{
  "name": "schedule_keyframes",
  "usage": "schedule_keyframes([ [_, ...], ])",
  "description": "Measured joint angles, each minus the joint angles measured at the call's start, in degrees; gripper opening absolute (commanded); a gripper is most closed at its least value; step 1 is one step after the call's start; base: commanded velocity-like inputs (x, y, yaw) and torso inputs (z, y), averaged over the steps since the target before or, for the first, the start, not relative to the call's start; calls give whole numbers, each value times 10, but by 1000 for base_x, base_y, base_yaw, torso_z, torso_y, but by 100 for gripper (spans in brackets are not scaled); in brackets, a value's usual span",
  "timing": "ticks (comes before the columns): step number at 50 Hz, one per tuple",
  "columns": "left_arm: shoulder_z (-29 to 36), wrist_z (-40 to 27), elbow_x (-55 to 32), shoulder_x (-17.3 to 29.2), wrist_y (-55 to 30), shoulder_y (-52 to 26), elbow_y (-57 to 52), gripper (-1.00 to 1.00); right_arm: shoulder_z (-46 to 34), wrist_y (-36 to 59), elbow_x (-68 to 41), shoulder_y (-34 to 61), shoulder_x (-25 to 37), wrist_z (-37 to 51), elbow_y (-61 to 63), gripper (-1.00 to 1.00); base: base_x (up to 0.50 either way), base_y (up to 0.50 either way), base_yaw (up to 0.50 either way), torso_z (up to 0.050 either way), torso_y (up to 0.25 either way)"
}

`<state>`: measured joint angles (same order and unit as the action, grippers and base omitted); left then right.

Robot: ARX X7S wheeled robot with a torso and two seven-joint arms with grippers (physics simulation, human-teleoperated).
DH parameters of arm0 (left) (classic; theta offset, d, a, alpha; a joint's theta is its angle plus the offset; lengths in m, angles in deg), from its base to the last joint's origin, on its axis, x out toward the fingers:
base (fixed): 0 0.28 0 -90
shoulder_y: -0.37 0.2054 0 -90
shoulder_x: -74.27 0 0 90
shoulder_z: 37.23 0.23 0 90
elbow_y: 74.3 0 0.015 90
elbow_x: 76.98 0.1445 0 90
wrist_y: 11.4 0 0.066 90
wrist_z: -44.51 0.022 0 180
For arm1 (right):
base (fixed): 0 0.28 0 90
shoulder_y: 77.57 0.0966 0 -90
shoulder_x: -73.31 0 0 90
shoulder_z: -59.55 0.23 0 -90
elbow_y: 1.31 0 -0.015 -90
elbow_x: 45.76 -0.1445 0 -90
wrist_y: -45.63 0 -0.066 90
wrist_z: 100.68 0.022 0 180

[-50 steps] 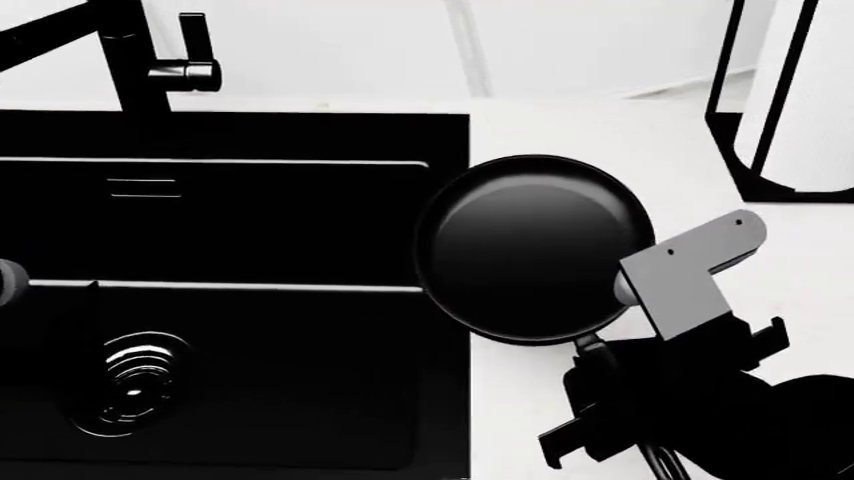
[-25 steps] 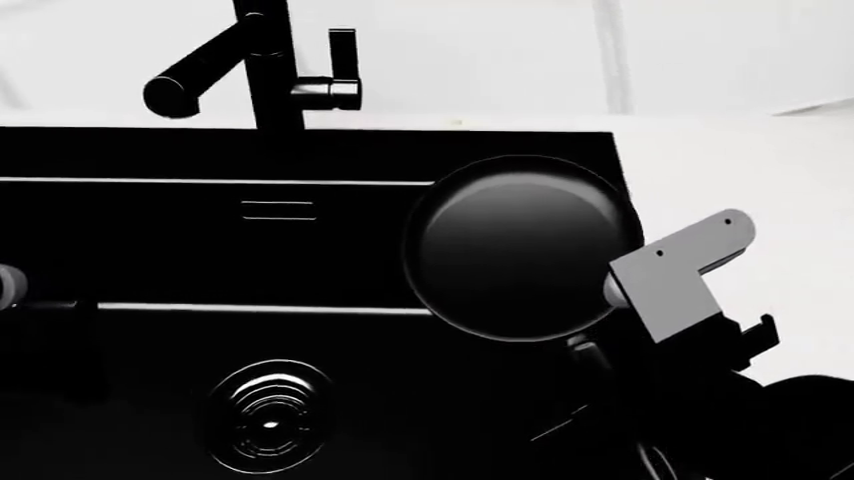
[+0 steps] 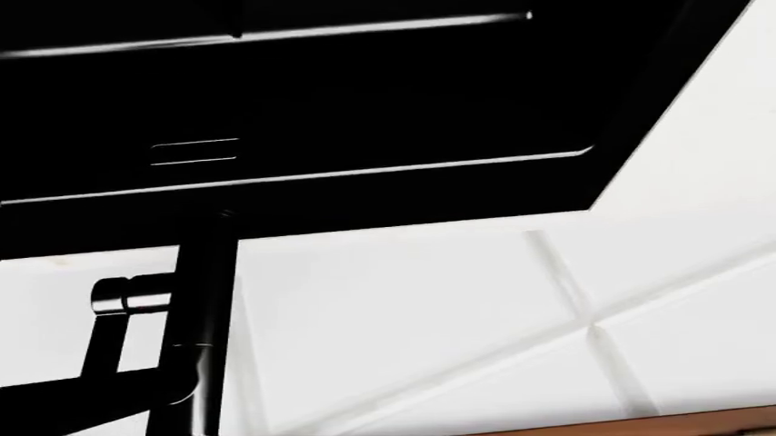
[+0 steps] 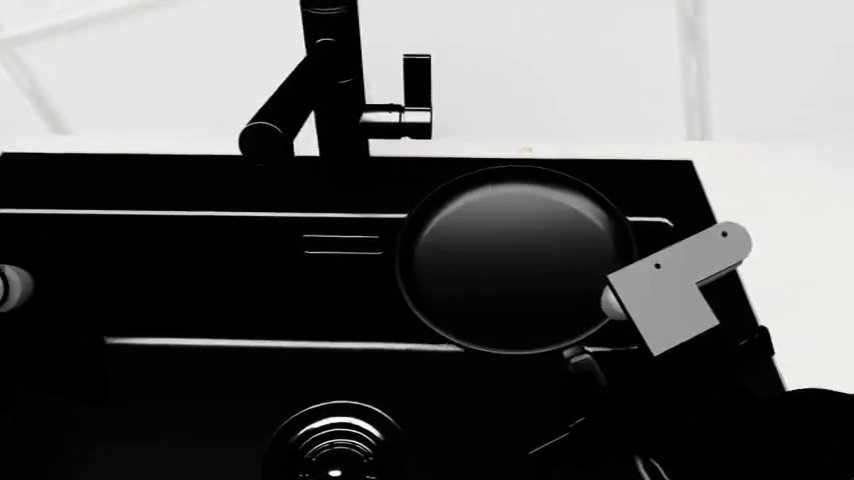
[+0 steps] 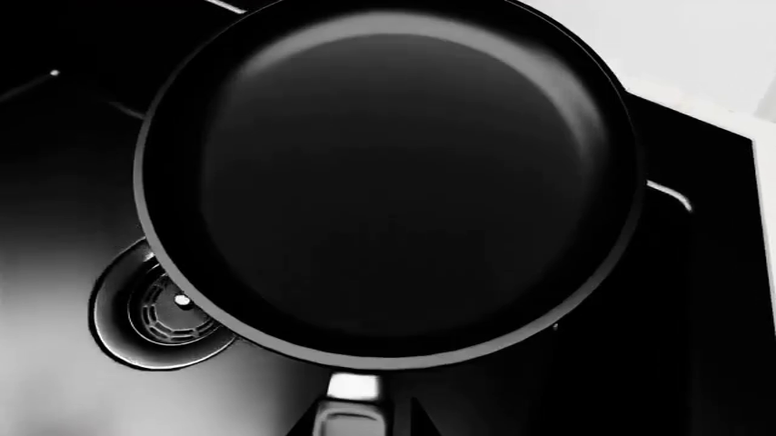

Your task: Pick the pan and sponge and place them into the sink. Then turn on the water.

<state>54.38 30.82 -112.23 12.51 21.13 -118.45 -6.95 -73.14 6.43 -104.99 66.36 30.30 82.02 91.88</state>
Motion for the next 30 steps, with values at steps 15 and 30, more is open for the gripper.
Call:
schedule_keyframes([
  [15, 2, 0, -2, 1, 2, -2, 2, 100, -8, 5, 9, -1, 3, -2, 9, -100, 124, 8, 0, 1, 2],
  [30, 0, 1, -6, 4, 6, 3, 2, 100, -18, 5, 20, -1, 3, -10, 13, -100, 0, 204, 0, 1, 2],
])
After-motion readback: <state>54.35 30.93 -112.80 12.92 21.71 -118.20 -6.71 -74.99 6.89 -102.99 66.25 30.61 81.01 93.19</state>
